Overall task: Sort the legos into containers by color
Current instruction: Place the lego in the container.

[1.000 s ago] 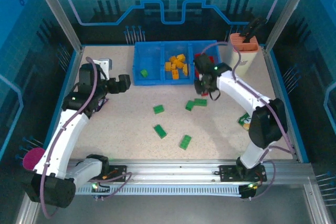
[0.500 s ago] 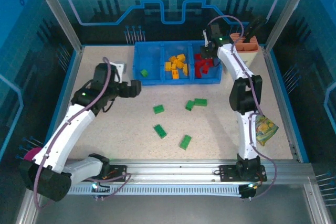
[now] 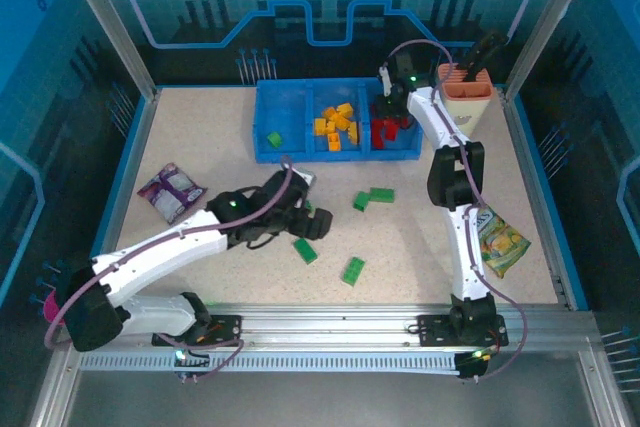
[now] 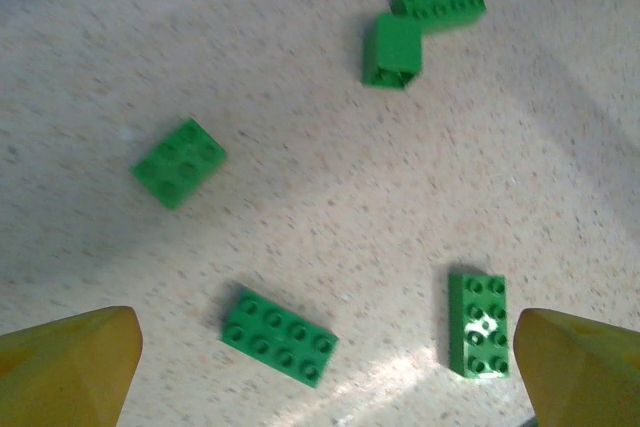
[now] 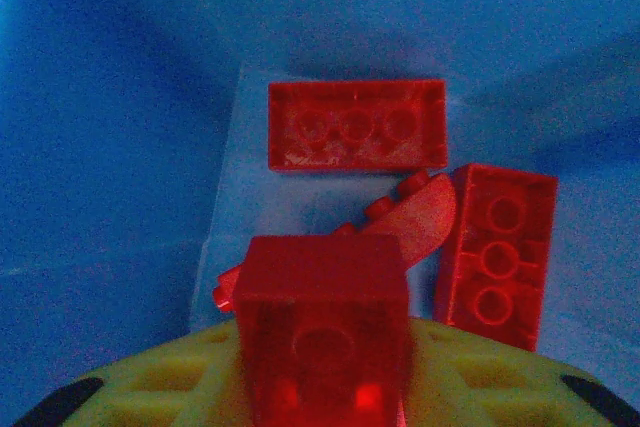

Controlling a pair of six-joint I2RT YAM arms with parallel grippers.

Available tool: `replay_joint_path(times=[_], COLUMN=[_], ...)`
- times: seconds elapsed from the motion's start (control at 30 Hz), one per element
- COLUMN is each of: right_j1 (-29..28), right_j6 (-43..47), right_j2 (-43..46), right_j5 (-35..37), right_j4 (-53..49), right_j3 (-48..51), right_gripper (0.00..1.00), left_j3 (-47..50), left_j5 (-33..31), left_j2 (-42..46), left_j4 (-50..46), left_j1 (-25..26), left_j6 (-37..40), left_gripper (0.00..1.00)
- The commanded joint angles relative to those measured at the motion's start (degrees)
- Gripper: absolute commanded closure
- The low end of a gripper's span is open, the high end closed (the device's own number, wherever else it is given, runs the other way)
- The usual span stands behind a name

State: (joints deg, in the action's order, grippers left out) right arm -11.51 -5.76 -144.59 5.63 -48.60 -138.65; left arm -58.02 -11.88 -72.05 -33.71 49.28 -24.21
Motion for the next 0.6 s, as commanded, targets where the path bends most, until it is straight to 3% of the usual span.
replay_joint_path(times=[0.0, 0.13, 0.37, 0.57], right_j1=[0.15, 0.10, -0.40, -0.89], right_j6=[1.16, 1.45, 1.65, 1.53], right_j2=[3.54, 6.02, 10.01, 13.19], right_j5=[-1.84, -2.92, -2.15, -2.34], right_j4=[0.76, 0.75, 0.72, -0.05], right_j3=[2.83, 4.86, 9.03, 10.20], right_gripper=[0.56, 0.47, 0.47, 0.48], left_j3=[0.37, -0.61, -4.43, -6.90], left_j5=[-2.29, -1.31, -2.99, -2.38], left_j2=[-3.44, -9.35, -18.50, -24.69], left_j4=[1.90, 2.56, 1.81, 0.36], left_j1=[3.96, 9.18, 15.60, 17.38], left_j6=[-5.69, -7.46, -8.21, -9.70], left_gripper=[0.03, 0.04, 0.07, 0.10])
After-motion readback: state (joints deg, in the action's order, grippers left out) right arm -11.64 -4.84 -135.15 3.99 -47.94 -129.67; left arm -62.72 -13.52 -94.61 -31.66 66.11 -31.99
